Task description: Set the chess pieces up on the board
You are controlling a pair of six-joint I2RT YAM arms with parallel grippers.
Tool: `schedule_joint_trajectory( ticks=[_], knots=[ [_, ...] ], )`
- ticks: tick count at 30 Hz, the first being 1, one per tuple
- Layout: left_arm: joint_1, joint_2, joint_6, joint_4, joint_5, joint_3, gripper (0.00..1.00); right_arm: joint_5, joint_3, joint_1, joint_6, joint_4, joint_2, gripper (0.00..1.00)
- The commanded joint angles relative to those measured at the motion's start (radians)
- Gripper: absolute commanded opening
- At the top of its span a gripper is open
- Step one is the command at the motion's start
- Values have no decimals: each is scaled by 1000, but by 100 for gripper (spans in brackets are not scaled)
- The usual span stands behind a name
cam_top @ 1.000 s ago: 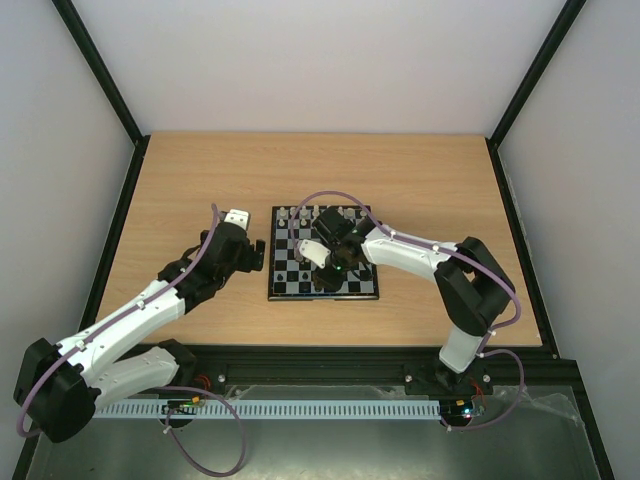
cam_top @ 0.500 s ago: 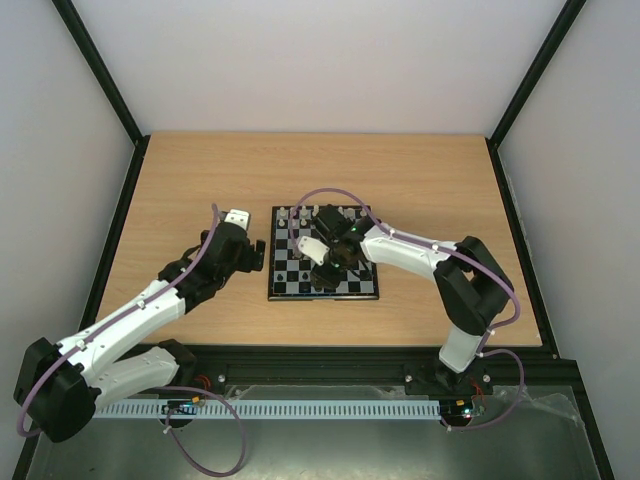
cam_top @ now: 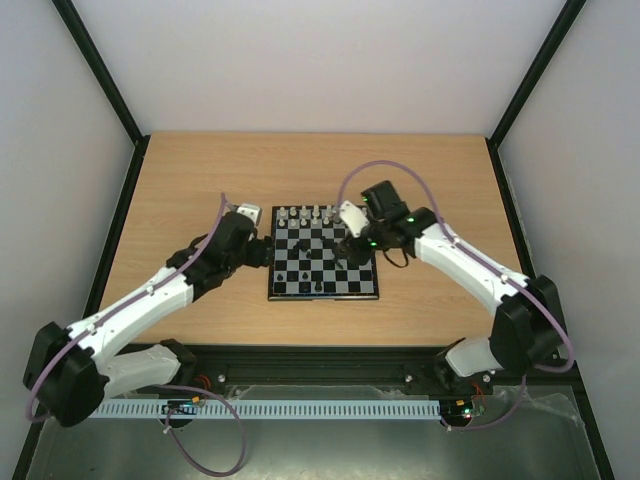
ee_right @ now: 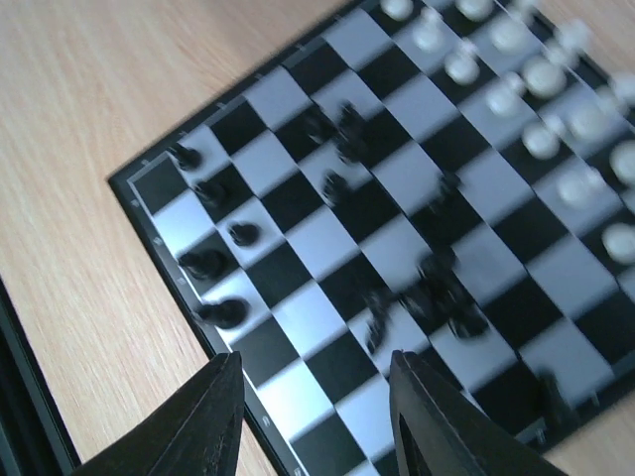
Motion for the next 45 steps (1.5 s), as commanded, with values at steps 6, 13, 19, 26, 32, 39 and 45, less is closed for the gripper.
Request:
schedule_joint_trajectory(
  ticks=[6,13,19,26,32,39,45],
  knots=[
    [10,286,-45,-73,169,203,68,-117,-265,-187,78,15,-214,41],
    [11,483,-50,-94,240,336,56,-21,-405,-201,41,144,-326,43],
    [11,582,-50,-123,294,414,48,-50,-404,-201,17,141,-310,43],
    [8,644,-29,-155,318,439,35,-49,-401,-201,4,137,-303,43],
    [-2,686,-30,-154,311,447,32,-45,-404,-201,-1,136,-306,43],
    [-12,729,-28,-152,285,469,32,-45,-407,-201,-7,133,-310,43],
    [-17,758,-22,-159,275,486,26,-43,-407,-201,-11,133,-308,43]
  ],
)
